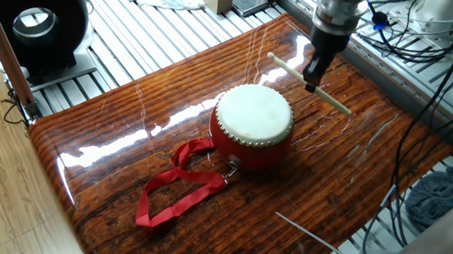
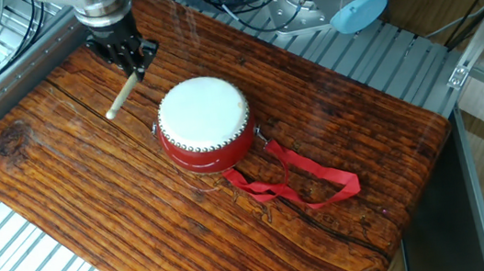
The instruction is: Play the drum
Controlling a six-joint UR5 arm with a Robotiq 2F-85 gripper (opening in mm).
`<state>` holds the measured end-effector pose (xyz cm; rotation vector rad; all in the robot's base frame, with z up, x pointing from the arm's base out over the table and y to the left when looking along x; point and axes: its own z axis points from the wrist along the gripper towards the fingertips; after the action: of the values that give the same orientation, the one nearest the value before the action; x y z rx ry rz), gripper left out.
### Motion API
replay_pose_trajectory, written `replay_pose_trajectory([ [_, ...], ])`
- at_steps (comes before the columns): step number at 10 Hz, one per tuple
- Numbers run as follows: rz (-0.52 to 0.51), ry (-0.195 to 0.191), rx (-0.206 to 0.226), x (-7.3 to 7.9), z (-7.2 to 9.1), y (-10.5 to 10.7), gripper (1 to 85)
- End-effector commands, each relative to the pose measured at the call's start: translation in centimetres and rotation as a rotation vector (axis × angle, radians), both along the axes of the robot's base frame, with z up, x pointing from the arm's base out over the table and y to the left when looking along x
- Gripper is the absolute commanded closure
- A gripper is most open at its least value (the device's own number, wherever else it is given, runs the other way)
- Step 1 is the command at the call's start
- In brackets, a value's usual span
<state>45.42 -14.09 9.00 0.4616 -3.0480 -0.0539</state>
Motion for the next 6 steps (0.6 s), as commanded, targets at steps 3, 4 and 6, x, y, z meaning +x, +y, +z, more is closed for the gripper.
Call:
replay_pose_trajectory([
  [3,-0.008,0.045,0.015,-1.0,-2.6,0.1,84.7],
  [4,0.000,0.029,0.016,-0.7,-3.2,0.0,84.7],
  [6,0.020,-0.001,0.013,0.1,-4.8,0.0,84.7],
])
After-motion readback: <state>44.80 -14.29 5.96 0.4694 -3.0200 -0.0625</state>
